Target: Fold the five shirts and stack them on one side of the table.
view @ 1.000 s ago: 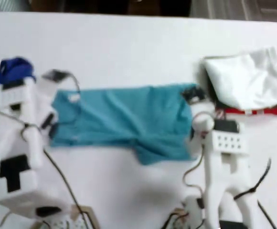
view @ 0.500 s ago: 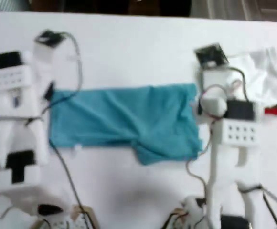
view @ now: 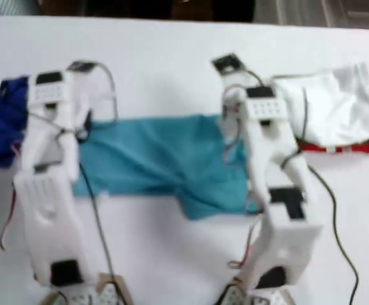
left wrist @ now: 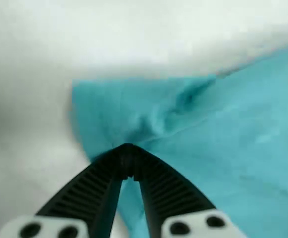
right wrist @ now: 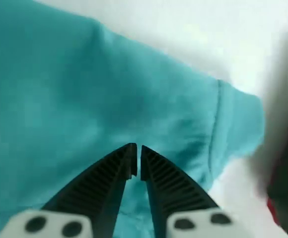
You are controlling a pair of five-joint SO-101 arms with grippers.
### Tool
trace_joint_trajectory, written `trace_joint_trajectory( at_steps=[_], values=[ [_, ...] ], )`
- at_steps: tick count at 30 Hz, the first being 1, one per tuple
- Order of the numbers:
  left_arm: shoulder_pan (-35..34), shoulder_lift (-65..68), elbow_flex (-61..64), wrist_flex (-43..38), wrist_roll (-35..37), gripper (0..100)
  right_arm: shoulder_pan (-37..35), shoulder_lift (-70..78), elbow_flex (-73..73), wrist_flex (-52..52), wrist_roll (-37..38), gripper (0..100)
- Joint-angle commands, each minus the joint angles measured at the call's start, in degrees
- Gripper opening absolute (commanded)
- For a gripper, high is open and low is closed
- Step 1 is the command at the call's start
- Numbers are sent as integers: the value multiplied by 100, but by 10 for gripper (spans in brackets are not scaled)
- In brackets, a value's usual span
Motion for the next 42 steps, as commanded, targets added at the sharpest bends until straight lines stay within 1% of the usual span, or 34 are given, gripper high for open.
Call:
trace_joint_trajectory(
  at_steps=[1,7,12,16,19,21,25,28,30,33,36,39,42],
  values=[
    [-255,484,-1112,176,35,27,22,699,-756,31,-35,21],
    [-299,1407,-2853,862,35,27,338,1719,-2110,716,-35,21],
    [-273,1749,-4136,1389,35,27,567,1938,-3305,1613,-26,21],
    [-290,1714,-4198,1415,-141,27,611,1666,-4123,2308,0,21],
    [-316,1407,-3943,1424,-185,27,549,1349,-4501,2677,-18,21],
    [-325,932,-3459,1424,-202,27,462,1174,-4519,2853,-35,21],
    [-308,-536,-1736,1407,-246,27,347,787,-4325,3116,-44,21],
    [-211,-1811,-303,1275,-334,28,189,330,-3666,3169,-44,22],
    [-149,-2593,901,862,-448,28,48,-101,-2936,3108,-26,22],
    [-35,-3613,3081,-167,-484,28,-251,-1077,-1363,2484,-26,22],
    [35,-4396,4971,-1292,-492,27,-629,-2369,791,1464,0,21],
    [62,-4879,6176,-2110,-492,27,-1015,-3582,2857,453,9,21],
    [62,-4949,6747,-2453,-492,27,-1516,-4418,4431,-233,9,21]
  ],
)
